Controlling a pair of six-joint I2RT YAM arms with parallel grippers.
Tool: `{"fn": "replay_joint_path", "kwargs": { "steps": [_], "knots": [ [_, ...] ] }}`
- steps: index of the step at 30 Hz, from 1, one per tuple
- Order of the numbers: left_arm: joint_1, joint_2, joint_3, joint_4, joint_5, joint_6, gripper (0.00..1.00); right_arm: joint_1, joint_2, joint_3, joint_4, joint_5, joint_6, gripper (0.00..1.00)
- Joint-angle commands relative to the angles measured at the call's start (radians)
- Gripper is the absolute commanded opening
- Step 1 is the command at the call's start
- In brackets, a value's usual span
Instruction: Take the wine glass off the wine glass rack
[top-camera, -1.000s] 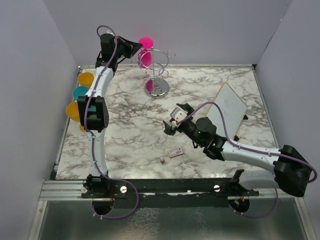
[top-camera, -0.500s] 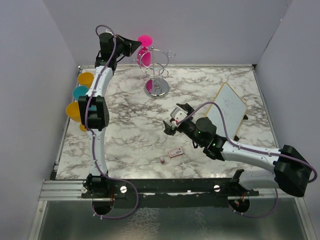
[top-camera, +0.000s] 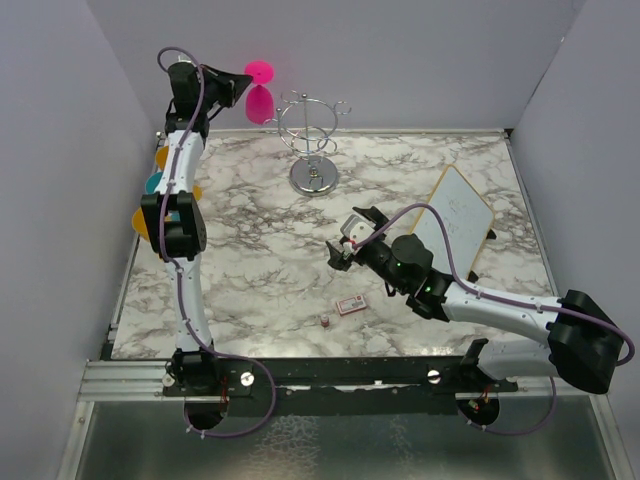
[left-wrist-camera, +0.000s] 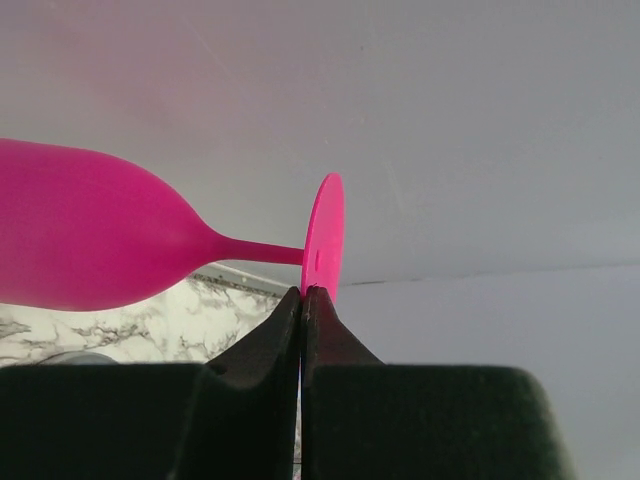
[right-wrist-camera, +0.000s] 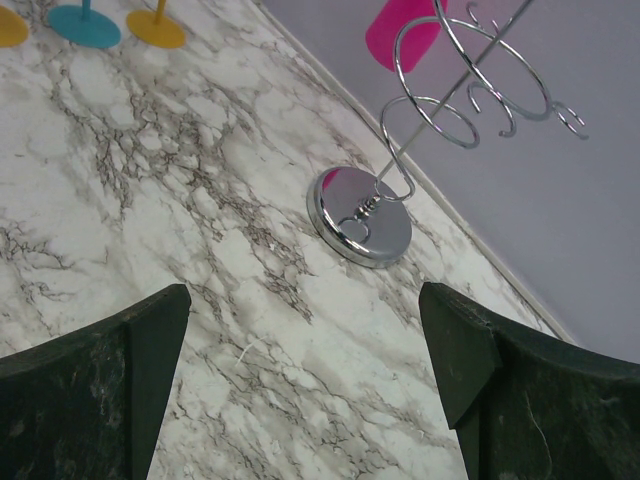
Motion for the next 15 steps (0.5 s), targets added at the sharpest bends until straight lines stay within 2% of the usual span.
{"fn": "replay_joint_path", "kwargs": {
  "steps": [1, 6, 11, 15],
  "knots": [
    [0.034, -0.089, 0.019, 0.013, -0.002, 0.041, 0.00, -0.003, -0.020, 0.019, 0.004, -0.032, 0.015, 0.99],
    [0.054, -0.240, -0.060, -0.036, 0.020, 0.204, 0.00, -0.003, -0.022, 0.031, -0.016, -0.054, 0.036, 1.00],
    [0.071, -0.510, -0.314, -0.034, -0.017, 0.401, 0.00, -0.003, -0.017, 0.104, -0.120, -0.064, 0.113, 1.00],
    [0.077, -0.730, -0.479, -0.063, -0.080, 0.565, 0.00, -0.005, -0.014, 0.175, -0.235, -0.073, 0.239, 1.00]
  ]
}}
